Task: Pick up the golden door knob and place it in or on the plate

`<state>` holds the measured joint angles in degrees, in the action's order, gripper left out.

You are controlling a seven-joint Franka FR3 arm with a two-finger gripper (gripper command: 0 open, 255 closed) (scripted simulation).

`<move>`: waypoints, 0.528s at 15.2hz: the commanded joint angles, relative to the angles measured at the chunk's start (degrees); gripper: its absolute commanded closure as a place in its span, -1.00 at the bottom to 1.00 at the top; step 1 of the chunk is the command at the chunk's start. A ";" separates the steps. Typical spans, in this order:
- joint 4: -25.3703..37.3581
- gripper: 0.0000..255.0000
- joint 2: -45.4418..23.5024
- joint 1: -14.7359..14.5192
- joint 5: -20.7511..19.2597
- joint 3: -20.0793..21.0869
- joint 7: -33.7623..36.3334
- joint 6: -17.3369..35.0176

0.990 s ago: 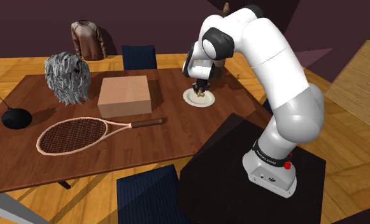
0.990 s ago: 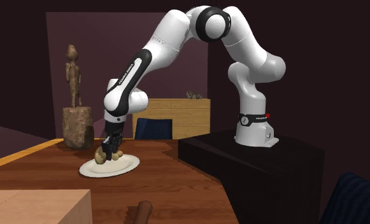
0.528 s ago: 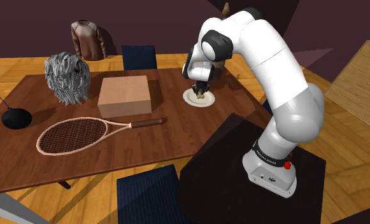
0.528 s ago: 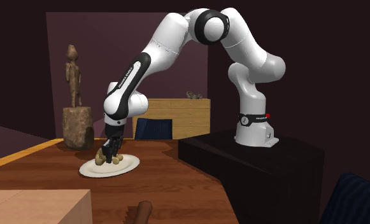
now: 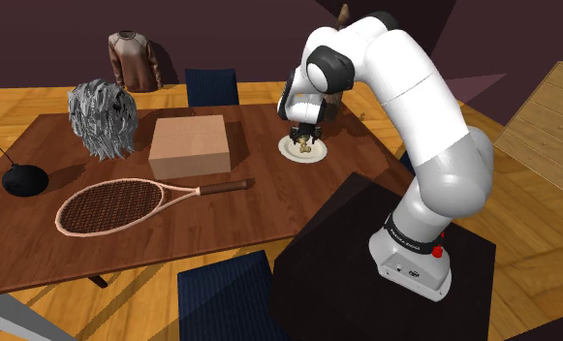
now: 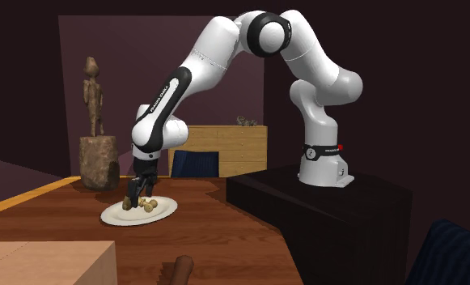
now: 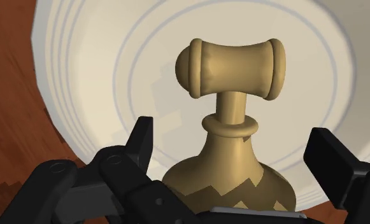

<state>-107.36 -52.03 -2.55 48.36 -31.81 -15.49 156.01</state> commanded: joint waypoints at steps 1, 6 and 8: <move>-1.42 -1.00 1.78 -1.16 -0.74 -1.16 0.46 -0.64; -4.95 -1.00 6.57 -4.60 -3.18 -4.73 2.03 -2.61; -4.95 -1.00 6.57 -4.60 -3.18 -4.73 2.03 -2.61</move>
<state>-112.18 -45.62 -7.05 45.25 -36.44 -13.50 153.45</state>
